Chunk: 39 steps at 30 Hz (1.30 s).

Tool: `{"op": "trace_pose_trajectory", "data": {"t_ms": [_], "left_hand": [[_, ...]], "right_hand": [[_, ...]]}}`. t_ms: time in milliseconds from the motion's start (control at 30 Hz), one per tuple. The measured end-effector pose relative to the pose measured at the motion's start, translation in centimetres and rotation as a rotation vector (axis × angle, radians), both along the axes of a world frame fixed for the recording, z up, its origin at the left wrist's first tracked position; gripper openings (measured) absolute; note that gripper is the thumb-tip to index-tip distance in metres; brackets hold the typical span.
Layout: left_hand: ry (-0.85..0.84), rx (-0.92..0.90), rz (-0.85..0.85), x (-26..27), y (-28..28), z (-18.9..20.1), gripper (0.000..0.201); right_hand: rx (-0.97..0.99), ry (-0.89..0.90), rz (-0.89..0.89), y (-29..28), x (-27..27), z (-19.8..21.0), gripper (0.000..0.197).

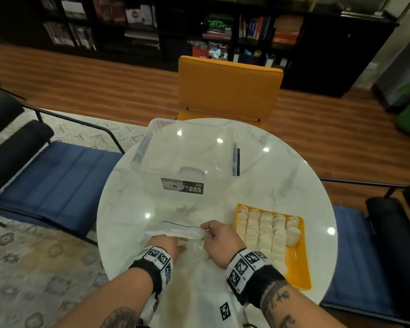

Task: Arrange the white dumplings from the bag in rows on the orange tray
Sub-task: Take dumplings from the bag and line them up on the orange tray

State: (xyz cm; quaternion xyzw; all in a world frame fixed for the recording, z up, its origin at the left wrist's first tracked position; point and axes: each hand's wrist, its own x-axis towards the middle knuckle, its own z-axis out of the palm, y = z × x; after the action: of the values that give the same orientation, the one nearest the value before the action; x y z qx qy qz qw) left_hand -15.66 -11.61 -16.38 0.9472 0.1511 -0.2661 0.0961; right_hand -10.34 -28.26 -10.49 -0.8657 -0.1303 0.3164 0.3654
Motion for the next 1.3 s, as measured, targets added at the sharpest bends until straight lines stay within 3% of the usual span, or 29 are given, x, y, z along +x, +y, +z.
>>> {"op": "trace_pose_trajectory", "data": {"t_ms": [133,300,400,500,600,667,767,900,1000,1133,1300], "left_hand": [[-0.090,-0.067,0.013,-0.5,0.1,-0.2,0.027],[-0.321,-0.260,0.085,-1.6,0.6,3.6,0.006],[-0.423,-0.329,0.112,-2.9,1.7,7.8,0.017],[-0.526,-0.387,0.325,-3.6,2.8,11.4,0.017],[-0.604,-0.580,0.568,-3.0,3.5,12.5,0.014],[-0.605,-0.746,0.640,-2.3,2.8,12.6,0.014],[-0.542,-1.026,0.652,-1.2,0.1,13.0,0.021],[-0.371,-1.343,0.615,0.5,-4.6,13.5,0.020],[-0.227,-1.518,0.593,1.7,-7.7,14.1,0.016],[-0.120,-1.566,0.545,2.7,-10.2,14.4,0.026],[-0.271,-1.482,0.483,3.4,-11.9,13.4,0.057]], "right_hand": [[-0.008,0.030,-0.080,0.3,0.8,-1.0,0.029],[-0.029,-0.019,-0.141,0.5,2.2,-1.2,0.023],[-0.031,-0.039,-0.160,0.5,3.3,-0.7,0.022],[-0.060,-0.015,-0.093,0.1,3.8,0.1,0.033],[0.000,0.021,-0.065,-1.0,3.9,1.9,0.056],[0.109,0.007,-0.113,-2.1,3.9,3.4,0.056],[0.231,-0.101,-0.109,-4.2,3.2,5.5,0.041],[0.349,-0.171,-0.072,-7.0,1.9,7.9,0.039],[0.462,-0.119,-0.144,-8.8,1.5,8.8,0.032],[0.464,-0.175,-0.261,-11.2,1.7,9.4,0.003],[0.411,-0.254,-0.446,-13.7,2.0,9.9,0.012]]}}
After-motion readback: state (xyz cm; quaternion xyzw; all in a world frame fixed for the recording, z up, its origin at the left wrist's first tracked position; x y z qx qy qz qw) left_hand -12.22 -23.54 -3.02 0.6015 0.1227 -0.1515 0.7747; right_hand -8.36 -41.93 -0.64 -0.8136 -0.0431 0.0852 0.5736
